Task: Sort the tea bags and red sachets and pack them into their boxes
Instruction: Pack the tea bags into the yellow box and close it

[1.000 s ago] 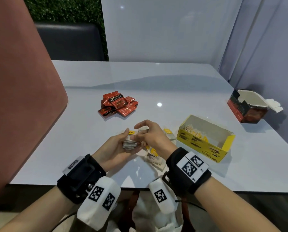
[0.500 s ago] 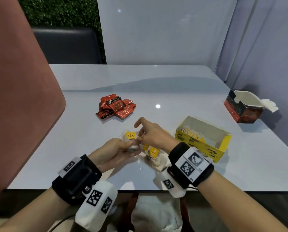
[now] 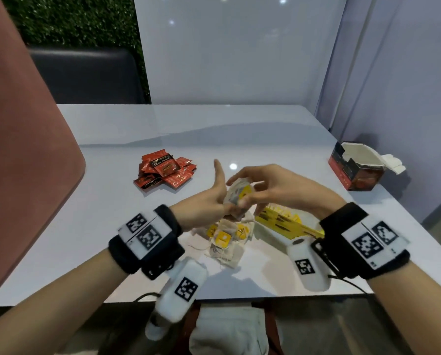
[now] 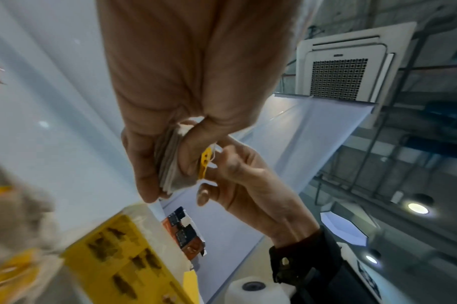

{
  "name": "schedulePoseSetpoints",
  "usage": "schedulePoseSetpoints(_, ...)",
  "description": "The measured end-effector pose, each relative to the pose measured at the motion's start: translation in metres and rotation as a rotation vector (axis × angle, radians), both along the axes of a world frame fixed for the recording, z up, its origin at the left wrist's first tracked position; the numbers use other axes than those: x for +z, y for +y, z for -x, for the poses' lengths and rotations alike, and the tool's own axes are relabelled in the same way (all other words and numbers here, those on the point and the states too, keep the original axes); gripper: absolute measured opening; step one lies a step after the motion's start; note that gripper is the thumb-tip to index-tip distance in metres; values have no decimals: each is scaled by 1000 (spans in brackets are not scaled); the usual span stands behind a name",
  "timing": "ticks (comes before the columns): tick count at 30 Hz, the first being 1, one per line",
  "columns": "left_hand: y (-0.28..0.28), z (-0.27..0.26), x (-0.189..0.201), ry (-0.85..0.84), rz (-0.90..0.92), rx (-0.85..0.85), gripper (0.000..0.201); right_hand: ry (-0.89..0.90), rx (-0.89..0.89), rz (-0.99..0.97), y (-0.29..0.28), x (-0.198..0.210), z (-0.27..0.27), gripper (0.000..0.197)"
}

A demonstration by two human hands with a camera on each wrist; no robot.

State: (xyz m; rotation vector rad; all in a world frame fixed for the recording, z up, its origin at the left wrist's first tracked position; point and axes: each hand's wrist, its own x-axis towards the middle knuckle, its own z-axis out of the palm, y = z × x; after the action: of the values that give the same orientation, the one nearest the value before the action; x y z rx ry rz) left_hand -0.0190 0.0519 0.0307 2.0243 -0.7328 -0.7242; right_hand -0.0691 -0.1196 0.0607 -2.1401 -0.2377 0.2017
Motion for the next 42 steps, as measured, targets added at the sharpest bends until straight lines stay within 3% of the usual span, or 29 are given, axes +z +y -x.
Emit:
schedulePoseSetpoints(5,-63,2,14,-230,-69,-75,105,-202,-200,249,-52,14,5,22)
schedulePoseSetpoints(8,-84,5,3,-507,-205,-110,92,-295,-262,651,-89,12,6,21)
schedulePoseSetpoints(11,-89,12,-17,-803,-332,-204,50,-227,-188,1036,-118,-8,9,20)
schedulePoseSetpoints(14,-87,16,-39,-833,-354,-344,34,-219,-5,1186,-129,-31,9,19)
schedulePoseSetpoints(17,-87,12,-51,-793,-296,-364,31,-237,96,1265,-123,-42,3,19)
schedulePoseSetpoints(24,-84,7,-62,-772,-145,-395,29,-269,212,1230,-95,-60,-27,16)
schedulePoseSetpoints(28,-81,5,-62,-759,-171,-403,34,-367,227,1160,-89,-71,-43,10)
schedulePoseSetpoints(35,-78,-1,-53,-714,-232,-392,39,-279,103,1013,-88,-87,-46,39)
schedulePoseSetpoints(38,-77,-4,-49,-670,-236,-387,41,-331,5,914,-89,-80,-39,39)
schedulePoseSetpoints(42,-76,-7,-47,-624,-211,-368,39,-437,-73,951,-86,-73,-37,31)
